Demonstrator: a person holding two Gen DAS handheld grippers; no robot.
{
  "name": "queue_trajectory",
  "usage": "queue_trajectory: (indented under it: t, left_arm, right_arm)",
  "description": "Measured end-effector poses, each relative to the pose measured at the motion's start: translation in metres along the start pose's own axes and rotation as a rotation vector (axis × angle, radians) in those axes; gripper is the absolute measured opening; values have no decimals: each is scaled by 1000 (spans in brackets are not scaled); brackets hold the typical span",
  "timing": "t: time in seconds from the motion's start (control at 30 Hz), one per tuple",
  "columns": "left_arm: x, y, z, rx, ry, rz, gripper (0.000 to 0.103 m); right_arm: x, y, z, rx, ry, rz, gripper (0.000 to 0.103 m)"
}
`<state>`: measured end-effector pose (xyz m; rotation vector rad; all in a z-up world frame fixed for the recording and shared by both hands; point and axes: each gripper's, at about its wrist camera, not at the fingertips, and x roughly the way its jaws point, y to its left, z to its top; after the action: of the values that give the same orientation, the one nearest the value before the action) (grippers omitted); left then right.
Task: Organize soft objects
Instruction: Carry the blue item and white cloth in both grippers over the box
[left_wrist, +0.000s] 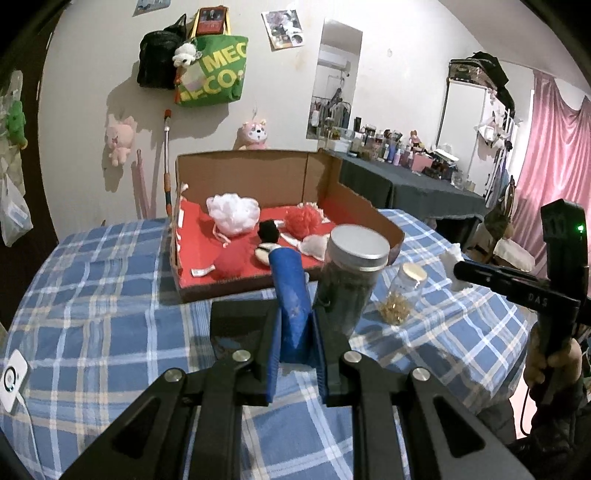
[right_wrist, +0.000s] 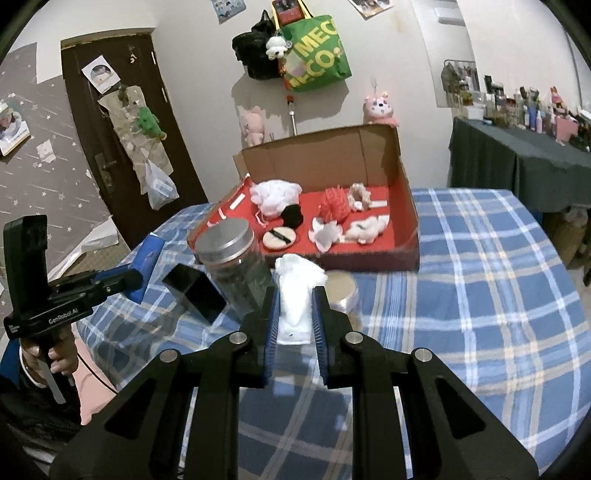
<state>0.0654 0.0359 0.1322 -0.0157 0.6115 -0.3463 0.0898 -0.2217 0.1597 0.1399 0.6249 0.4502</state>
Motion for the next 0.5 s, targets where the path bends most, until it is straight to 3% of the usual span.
queue_trajectory:
  t: [0.27,0.5]
  left_arm:
    - [6,3,20,13,-16,1,17]
    - [27,16,40,0,18,-22,17]
  right_arm:
    - [7,-4,23,-23,-18,-4,17]
    - [26,-10,45,-45,1,3,17]
